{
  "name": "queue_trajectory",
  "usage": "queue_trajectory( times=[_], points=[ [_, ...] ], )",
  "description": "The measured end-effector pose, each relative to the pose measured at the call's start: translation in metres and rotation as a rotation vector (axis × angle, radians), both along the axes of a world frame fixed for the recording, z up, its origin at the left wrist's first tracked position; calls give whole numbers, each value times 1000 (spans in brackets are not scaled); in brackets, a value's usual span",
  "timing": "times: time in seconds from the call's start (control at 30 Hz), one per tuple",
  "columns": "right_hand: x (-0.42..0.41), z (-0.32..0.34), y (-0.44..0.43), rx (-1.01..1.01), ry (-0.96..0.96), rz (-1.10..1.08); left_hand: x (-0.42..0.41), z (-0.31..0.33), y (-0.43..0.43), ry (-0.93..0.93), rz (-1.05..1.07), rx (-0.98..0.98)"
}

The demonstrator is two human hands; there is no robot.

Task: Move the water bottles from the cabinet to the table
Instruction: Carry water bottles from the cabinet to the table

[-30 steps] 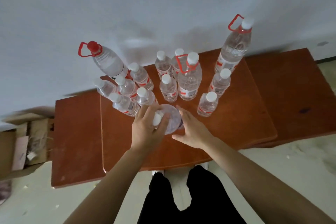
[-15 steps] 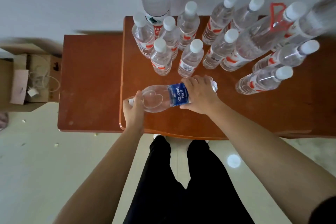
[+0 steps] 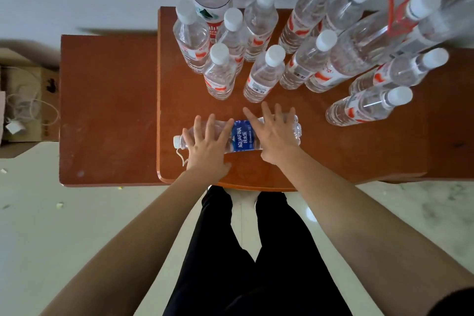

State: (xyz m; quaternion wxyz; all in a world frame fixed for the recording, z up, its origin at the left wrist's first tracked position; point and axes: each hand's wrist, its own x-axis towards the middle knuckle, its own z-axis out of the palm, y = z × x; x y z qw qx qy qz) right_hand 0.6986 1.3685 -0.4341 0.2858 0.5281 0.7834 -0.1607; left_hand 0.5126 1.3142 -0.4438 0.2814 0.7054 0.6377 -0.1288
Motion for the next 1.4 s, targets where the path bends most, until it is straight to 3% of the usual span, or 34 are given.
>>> queue_trajectory(
  times=[0.2,0.37,0.73,0.93,1.13,1.4],
  points=[
    [-8,0,-12,88,-35,-100,1,-3,3,158,-63,47],
    [-11,1,-32,94,-6,-211,-8,-10,0,168,-175,127],
    [-31,7,-116,50,74,-635,-27,-6,14,206,-643,204],
    [-32,16,-186,5,57,-820,-10,3,-21,131,-785,169],
    [-6,40,-315,54,-54,-1017,45,15,-116,-12,-963,180],
    [-41,119,-567,275,-195,-1499,107,96,-308,-296,-1505,418]
  ],
)
